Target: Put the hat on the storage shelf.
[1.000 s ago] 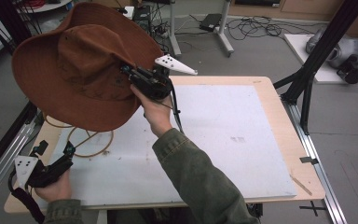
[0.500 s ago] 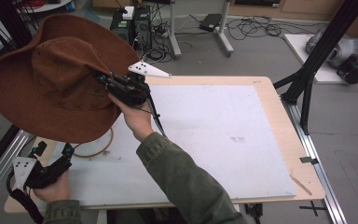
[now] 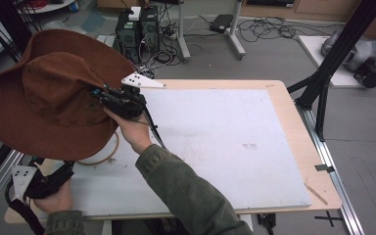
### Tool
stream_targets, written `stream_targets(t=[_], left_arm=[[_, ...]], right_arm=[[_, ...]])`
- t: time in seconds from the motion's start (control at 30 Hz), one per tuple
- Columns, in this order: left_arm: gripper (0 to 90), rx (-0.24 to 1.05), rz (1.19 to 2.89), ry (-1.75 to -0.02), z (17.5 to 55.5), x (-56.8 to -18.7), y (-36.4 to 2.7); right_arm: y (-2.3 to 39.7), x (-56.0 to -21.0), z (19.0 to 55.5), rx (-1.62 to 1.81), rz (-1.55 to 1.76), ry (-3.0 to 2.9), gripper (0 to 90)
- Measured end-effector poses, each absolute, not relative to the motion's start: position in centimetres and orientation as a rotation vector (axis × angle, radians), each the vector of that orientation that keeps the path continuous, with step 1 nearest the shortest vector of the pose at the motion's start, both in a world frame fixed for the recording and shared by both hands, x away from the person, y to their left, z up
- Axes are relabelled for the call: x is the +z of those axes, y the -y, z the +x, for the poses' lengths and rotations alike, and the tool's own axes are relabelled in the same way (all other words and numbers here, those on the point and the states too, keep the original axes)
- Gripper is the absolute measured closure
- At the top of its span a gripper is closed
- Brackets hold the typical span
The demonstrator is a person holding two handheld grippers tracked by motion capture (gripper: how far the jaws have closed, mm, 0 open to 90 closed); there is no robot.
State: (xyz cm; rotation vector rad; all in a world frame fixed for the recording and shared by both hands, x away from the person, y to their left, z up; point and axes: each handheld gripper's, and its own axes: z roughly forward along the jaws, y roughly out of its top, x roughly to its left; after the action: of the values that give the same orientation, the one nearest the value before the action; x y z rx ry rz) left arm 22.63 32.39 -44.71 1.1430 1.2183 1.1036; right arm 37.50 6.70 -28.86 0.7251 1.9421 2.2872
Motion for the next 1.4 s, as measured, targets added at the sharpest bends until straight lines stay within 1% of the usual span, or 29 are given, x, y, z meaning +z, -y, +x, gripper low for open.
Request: stream_targets(t=[0.3,0.4,0.63,0.67,0.73,0.77,0.8,0.87,0.93,1.03,1.13,1.2,1.27,1.4], left_arm=[[15.3,1.090,1.139,-1.229,22.6,-44.9,-32.5],[15.3,1.093,1.135,-1.229,22.6,-44.9,-32.4],[15.3,1.092,1.141,-1.229,22.6,-44.9,-32.4],[15.3,1.091,1.139,-1.230,22.6,-44.9,-32.4],[15.3,1.092,1.139,-1.230,22.6,-44.9,-32.4],[15.3,1.092,1.136,-1.231,22.6,-44.9,-32.4],[15.3,1.091,1.134,-1.233,22.6,-44.9,-32.4],[15.3,1.090,1.135,-1.233,22.5,-44.9,-32.5],[15.3,1.089,1.136,-1.233,22.6,-44.9,-32.5],[15.3,1.091,1.141,-1.232,22.6,-44.9,-32.5],[15.3,1.093,1.141,-1.231,22.6,-44.9,-32.5],[15.3,1.093,1.136,-1.232,22.6,-44.9,-32.5],[15.3,1.093,1.141,-1.232,22.6,-44.9,-32.5],[15.3,1.092,1.142,-1.230,22.6,-44.9,-32.4]], right_arm=[[-7.3,-29.9,37.7,2.279,0.728,-1.964,86.3],[-7.5,-30.1,37.7,2.270,0.725,-1.976,83.8],[-7.5,-30.0,37.6,2.226,0.699,-1.996,81.7],[-7.6,-30.0,37.6,2.209,0.685,-2.008,79.8],[-7.6,-30.0,37.6,2.204,0.684,-2.017,78.8],[-7.6,-30.1,37.7,2.203,0.698,-2.022,75.6],[-7.6,-30.1,37.7,2.203,0.698,-2.022,75.6],[-7.6,-30.1,37.9,2.210,0.701,-2.021,72.1],[-7.6,-30.1,37.9,2.204,0.687,-2.022,70.9],[-7.6,-30.0,37.7,2.201,0.655,-2.016,65.3],[-7.6,-29.9,37.8,2.199,0.626,-2.012,61.4],[-7.5,-29.9,37.8,2.194,0.624,-2.012,53.9],[-7.4,-29.8,37.8,2.174,0.623,-2.012,41.9],[-7.2,-29.6,37.7,2.140,0.621,-1.996,30.3]])
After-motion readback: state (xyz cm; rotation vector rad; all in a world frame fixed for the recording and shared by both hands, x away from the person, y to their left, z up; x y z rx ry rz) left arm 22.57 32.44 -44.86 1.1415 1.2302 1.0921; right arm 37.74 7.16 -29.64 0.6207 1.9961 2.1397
